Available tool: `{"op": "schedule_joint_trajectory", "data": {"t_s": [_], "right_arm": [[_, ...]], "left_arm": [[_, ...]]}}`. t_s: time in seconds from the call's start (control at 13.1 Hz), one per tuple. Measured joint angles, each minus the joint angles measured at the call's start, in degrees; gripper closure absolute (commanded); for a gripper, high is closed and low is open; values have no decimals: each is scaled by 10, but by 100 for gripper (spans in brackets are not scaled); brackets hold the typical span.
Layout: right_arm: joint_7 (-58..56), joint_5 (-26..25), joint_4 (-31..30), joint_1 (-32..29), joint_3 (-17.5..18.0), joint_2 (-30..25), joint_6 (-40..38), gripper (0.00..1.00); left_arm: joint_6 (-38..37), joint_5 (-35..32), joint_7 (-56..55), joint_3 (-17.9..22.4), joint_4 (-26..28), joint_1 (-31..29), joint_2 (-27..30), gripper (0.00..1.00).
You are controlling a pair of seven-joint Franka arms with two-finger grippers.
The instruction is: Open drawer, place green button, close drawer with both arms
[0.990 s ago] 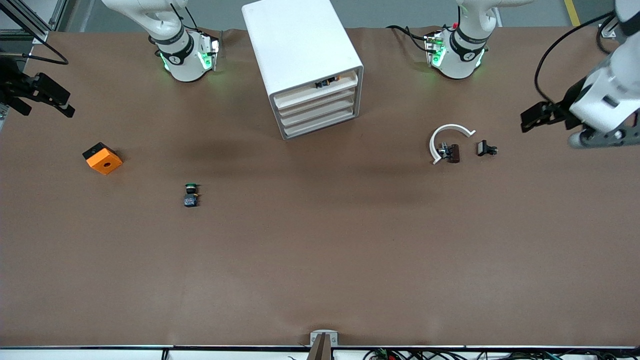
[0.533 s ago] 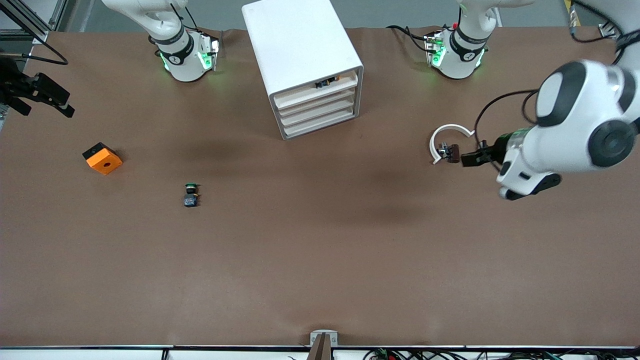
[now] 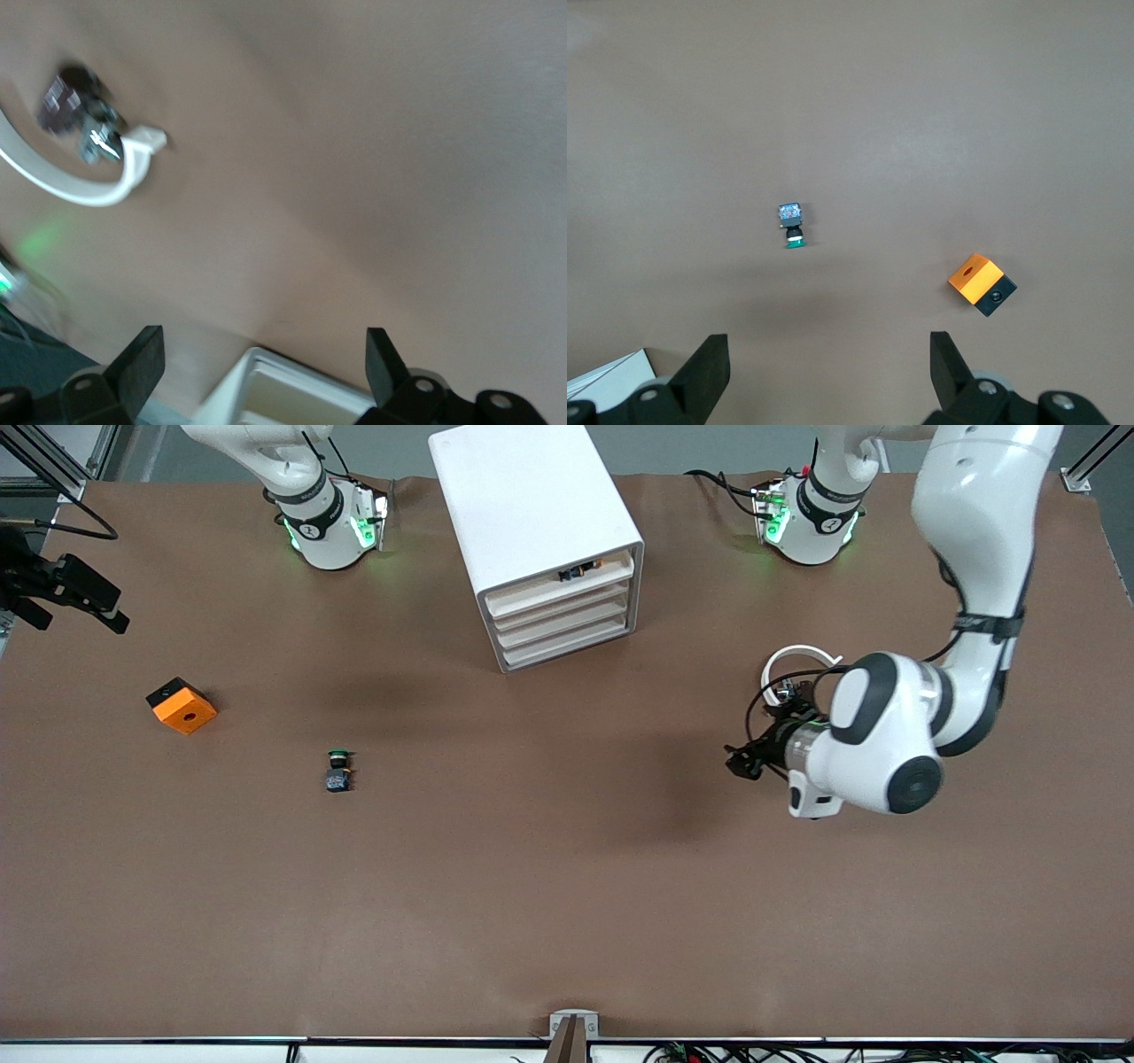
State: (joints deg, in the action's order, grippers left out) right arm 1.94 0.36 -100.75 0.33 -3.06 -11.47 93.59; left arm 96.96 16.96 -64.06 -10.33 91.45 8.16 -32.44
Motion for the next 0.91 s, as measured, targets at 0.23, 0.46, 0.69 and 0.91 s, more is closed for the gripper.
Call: {"op": "schedule_joint_trajectory", "data": {"t_s": [0.23,0.46,0.69,0.91], "right_arm": [[0,-1,4,0,5,55,5,0],[-3,-2,17,0,3,133,14,0],[-17,-1,26,2,4,185,49,0],[16,1,1,19,6,203,84,0]], "left_arm": [[49,21,-154,0,-2,27,-44,0],[88,70,-344,-1,-4,59,-74,0],[92,143,-425,-1,3,85,-98,0],[49,162,-479,-3,15,119,-111,0]]}}
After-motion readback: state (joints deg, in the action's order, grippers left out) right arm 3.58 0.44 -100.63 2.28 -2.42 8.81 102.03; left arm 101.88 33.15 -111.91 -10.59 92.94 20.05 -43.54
